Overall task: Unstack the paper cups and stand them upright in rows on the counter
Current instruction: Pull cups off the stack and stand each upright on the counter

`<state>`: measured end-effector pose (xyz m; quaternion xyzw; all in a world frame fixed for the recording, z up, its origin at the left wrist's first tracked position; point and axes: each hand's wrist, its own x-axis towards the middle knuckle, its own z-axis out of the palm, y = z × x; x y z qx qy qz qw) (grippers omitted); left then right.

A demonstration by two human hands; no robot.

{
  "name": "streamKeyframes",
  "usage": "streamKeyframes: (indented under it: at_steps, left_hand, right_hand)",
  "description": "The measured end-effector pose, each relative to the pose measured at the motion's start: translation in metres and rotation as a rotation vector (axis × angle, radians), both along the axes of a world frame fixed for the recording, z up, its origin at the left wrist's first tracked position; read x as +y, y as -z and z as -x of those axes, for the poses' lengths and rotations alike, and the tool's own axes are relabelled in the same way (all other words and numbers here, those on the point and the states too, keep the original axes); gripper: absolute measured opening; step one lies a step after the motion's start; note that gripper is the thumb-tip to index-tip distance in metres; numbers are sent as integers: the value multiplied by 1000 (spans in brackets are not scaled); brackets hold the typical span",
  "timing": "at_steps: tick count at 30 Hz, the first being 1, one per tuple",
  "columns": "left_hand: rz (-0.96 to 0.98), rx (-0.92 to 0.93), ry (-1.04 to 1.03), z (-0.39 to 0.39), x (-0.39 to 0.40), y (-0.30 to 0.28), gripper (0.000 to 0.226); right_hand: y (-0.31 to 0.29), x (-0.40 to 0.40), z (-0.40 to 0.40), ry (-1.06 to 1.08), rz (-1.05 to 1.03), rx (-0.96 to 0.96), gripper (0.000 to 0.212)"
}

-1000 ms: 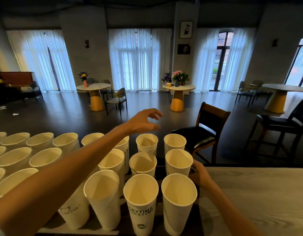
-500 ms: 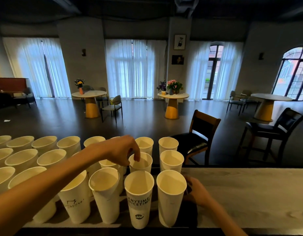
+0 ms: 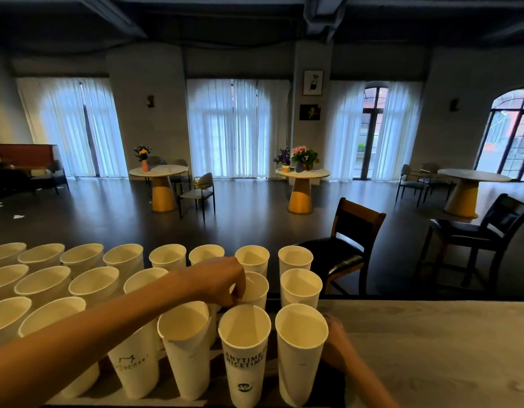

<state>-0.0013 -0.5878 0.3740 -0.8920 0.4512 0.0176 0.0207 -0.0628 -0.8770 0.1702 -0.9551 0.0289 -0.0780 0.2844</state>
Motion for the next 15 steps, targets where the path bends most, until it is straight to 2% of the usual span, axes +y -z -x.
streamKeyframes:
  at_steps: [2,6,8,15]
  left_hand:
    - [7,4,-1,-1,1,2,23]
    - [21,19,-23,-3,4,8,27]
    - [27,13,-26,-4,3,9,28]
    - [38,-18,-16,-5,-1,13,28]
  right_hand:
    - [-3,5,0,47,-96,23,29]
    - [-2,9,-2,101,-9,35,62]
    - [-2,10,-3,90,20,62,69]
    - [1,7,0,81,-21,52,60]
